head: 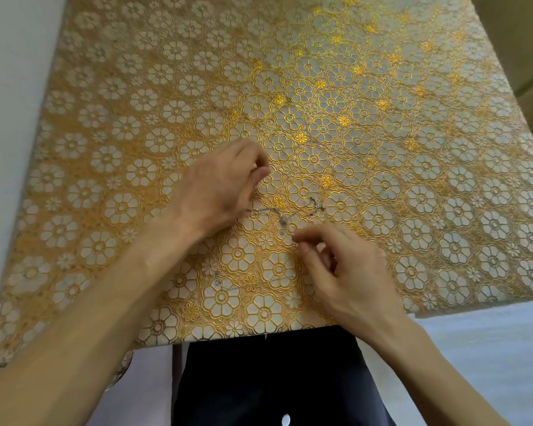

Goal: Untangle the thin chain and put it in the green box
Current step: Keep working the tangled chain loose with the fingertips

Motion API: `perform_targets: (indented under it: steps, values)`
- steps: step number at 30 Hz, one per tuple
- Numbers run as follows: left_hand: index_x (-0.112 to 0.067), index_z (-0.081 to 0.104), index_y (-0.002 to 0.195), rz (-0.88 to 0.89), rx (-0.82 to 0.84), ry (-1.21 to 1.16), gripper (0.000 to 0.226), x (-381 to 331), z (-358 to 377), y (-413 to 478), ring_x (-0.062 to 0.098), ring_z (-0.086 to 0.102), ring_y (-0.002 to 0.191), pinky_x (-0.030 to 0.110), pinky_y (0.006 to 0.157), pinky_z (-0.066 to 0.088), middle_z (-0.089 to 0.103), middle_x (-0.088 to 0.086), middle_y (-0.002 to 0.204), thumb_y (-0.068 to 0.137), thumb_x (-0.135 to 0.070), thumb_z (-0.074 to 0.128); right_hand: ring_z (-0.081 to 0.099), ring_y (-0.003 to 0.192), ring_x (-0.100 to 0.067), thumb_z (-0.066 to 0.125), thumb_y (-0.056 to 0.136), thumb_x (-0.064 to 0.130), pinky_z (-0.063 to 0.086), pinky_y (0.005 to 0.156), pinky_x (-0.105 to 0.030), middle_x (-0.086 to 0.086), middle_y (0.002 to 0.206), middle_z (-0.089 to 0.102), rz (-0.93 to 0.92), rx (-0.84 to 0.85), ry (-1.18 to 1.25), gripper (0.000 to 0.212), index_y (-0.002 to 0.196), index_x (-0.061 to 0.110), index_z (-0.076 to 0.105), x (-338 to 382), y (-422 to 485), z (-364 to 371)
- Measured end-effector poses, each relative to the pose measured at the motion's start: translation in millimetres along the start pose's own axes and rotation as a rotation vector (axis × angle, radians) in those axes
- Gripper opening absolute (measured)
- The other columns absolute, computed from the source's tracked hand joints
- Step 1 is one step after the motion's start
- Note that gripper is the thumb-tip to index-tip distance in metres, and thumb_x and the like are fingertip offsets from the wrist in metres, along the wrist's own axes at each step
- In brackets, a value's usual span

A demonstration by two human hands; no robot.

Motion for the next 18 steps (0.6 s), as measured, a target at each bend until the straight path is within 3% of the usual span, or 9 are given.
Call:
perform_targets:
  steps: [3, 5, 8, 14, 18]
  values:
    - [-0.014, 0.060, 0.105, -0.086, -0.043, -0.083, 0.014, 1.8, -9.5, -10.9, 0.019, 0.055, 0.093, 0.046, 0.077, 0.051, 0.064, -0.001, 0.100, 0.102, -0.026, 0.053, 0.046, 0.073, 0.013, 0.063, 0.095, 0.024, 0.038, 0.072, -0.011, 0.024, 0.090, 0.057, -0.026, 0.022, -0.050, 0.011, 0.103, 0.028, 0.069, -1.2, -3.3, 1.0]
    - [-0.014, 0.060, 0.107, -0.102, -0.035, -0.097, 0.013, -2.5, -12.5, -17.8, 0.019, 0.057, 0.092, 0.045, 0.077, 0.051, 0.065, -0.001, 0.099, 0.101, -0.025, 0.055, 0.045, 0.075, 0.010, 0.062, 0.096, 0.028, 0.046, 0.072, -0.019, 0.020, 0.098, 0.064, -0.044, 0.041, -0.107, 0.011, 0.105, 0.031, 0.069, -0.7, -4.5, 1.9]
    - [-0.014, 0.060, 0.106, -0.099, -0.057, -0.127, 0.011, -12.5, -15.7, -29.2, 0.012, 0.054, 0.090, 0.033, 0.076, 0.047, 0.061, -0.007, 0.097, 0.102, -0.024, 0.055, 0.055, 0.081, 0.000, 0.060, 0.096, 0.034, 0.052, 0.069, -0.028, 0.018, 0.101, 0.067, -0.061, 0.043, -0.167, 0.012, 0.105, 0.033, 0.068, 2.7, -3.7, -0.2]
    - [-0.017, 0.062, 0.110, -0.107, -0.110, -0.168, 0.015, -29.9, -22.2, -67.4, 0.008, 0.057, 0.093, 0.024, 0.082, 0.048, 0.061, -0.011, 0.099, 0.097, -0.024, 0.058, 0.057, 0.082, -0.003, 0.067, 0.090, 0.033, 0.046, 0.068, -0.024, 0.018, 0.096, 0.066, -0.061, 0.073, -0.221, 0.010, 0.100, 0.033, 0.069, 5.7, -3.9, -3.8]
    - [-0.020, 0.065, 0.108, -0.142, -0.063, -0.133, 0.018, -30.3, -18.3, -89.8, 0.007, 0.057, 0.091, 0.024, 0.082, 0.046, 0.063, -0.013, 0.095, 0.090, -0.021, 0.064, 0.058, 0.081, -0.004, 0.064, 0.087, 0.038, 0.051, 0.069, -0.028, 0.019, 0.094, 0.067, -0.058, 0.096, -0.206, 0.013, 0.099, 0.034, 0.069, 5.8, -1.0, -4.8]
Point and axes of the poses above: each hand's wrist, its own y-axis towards the middle knuckle, its own z-axis out of the palm, x = y × z, the point moved 2 cm from there along y, towards the middle knuckle
